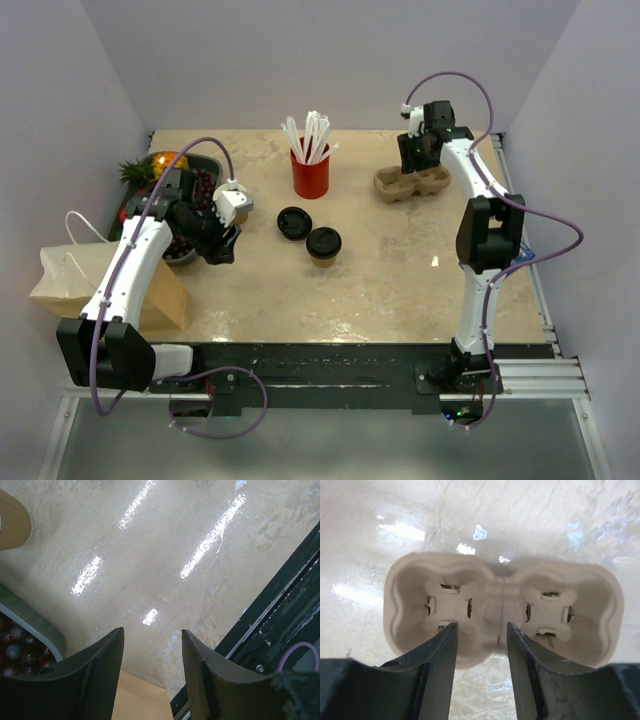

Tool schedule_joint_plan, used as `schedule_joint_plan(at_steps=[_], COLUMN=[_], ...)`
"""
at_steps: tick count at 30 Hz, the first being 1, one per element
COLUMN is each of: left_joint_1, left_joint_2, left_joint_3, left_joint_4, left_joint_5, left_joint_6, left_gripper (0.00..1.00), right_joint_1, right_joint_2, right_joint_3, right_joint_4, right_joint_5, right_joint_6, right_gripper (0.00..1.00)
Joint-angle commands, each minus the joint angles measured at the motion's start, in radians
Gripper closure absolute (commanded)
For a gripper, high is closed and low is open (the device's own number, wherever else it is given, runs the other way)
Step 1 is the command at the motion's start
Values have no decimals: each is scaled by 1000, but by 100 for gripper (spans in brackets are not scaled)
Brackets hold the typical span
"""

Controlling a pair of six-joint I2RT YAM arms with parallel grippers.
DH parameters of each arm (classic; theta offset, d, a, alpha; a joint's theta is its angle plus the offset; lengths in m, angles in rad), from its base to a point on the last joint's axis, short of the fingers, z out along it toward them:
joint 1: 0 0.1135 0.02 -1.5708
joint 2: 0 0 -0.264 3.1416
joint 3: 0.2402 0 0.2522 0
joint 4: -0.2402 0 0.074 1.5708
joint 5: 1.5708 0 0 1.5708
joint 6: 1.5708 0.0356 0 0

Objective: Pack the takeout coffee

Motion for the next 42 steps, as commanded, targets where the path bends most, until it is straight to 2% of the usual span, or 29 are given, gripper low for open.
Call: schedule_joint_plan(at_steps=[1,2,3,4,7,15,42], left_joint_1=[4,4,4,4,4,4,4], left_joint_2=[-8,-7,-5,-4,-1,5,42], left_joint_3=[10,10,10,10,15,15,13], left_joint_4=[15,17,20,18,20,-3,15], left_joint_5=[37,37,40,40,42,27,25], left_joint_6=[24,24,24,24,23,35,29], left_gripper=[46,46,46,46,46,46,46], right_joint_1=[62,42,12,-8,-2,-5,-6], right_joint_2=[-128,-117,-40,-24,-54,68,58], right_joint_3=[-50,-12,52,112,42,124,89], right_joint_4=[100,32,-31,-61,32,0,-30], right_joint_5=[65,-23,-121,-101,-24,-25,36], right_joint_6=[-126,-80,-28,17,-7,-62,-62], right_gripper=[56,56,60,62,43,37,50])
